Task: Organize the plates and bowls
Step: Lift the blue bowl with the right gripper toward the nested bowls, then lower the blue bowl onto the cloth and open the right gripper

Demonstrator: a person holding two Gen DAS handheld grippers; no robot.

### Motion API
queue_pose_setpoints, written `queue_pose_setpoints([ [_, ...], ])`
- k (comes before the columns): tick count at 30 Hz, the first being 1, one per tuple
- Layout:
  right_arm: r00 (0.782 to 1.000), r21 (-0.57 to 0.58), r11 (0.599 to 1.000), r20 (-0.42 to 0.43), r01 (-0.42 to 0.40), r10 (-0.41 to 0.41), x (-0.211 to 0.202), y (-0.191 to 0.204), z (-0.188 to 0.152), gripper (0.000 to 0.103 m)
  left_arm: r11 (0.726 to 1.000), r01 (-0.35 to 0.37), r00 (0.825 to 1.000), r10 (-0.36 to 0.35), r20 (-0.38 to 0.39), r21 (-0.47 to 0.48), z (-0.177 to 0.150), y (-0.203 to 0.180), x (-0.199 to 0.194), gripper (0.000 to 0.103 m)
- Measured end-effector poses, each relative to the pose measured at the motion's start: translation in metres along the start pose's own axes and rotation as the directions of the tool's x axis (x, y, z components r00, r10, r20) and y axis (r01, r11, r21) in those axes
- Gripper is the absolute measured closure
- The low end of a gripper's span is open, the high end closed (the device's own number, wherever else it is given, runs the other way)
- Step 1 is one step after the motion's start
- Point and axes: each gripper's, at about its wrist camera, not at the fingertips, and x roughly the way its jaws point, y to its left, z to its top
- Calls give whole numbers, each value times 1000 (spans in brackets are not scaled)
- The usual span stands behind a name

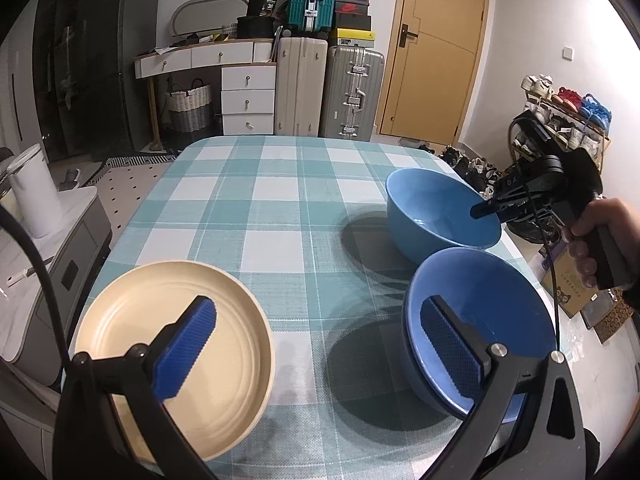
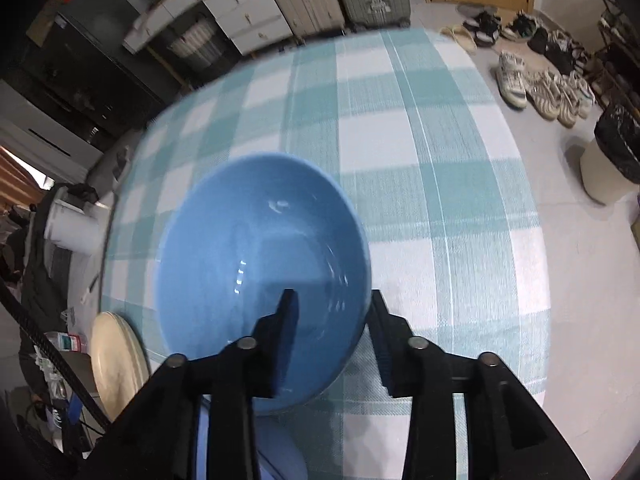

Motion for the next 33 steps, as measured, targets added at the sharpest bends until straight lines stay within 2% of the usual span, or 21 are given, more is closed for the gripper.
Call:
queue_pose_setpoints([
  [3,998,-33,999,60,14,-12,-15,4,-2,51,1000,0,1000,0,-1,6,2,0,1,0],
  [6,988,-47,996,141,77,-70,-36,6,-7,47,1000,-30,999,30,28,-5,6,6,-2,0],
  [8,981,-70,996,188,56,-41,-52,8,-13,45,999,-34,999,35,39,-28,8,12,-3,0],
  [10,967,-102,992,250,73,-46,-70,13,-21,39,999,-22,1000,22,-1,-29,11,15,5,0],
  [11,956,-117,990,289,81,-44,-81,16,-26,35,999,-30,999,30,-17,-26,12,16,8,0],
  [12,945,-123,988,325,93,-48,-90,19,-32,26,999,-45,999,44,-18,-27,14,17,9,0],
  [13,925,-131,987,378,98,-41,-102,23,-41,20,998,-52,999,52,-12,-30,15,17,8,0],
  [16,871,-180,981,491,73,25,-132,38,-71,16,997,-53,998,55,33,-58,22,18,-2,0],
  [20,816,-235,966,576,110,47,-155,61,-108,5,995,-96,991,99,87,-37,34,8,-15,0],
  [26,749,-254,964,653,83,107,-178,82,-170,2,990,-139,985,142,101,-29,50,-7,-24,0],
  [29,705,-251,959,704,135,85,-179,91,-198,1,990,-139,980,141,139,-26,53,-15,-33,0],
  [30,696,-238,956,716,174,52,-177,95,-205,1,989,-147,976,149,158,-23,55,-18,-36,0],
  [33,685,-247,946,727,211,37,-168,105,-216,1,986,-167,966,165,201,-7,59,-25,-44,0],
])
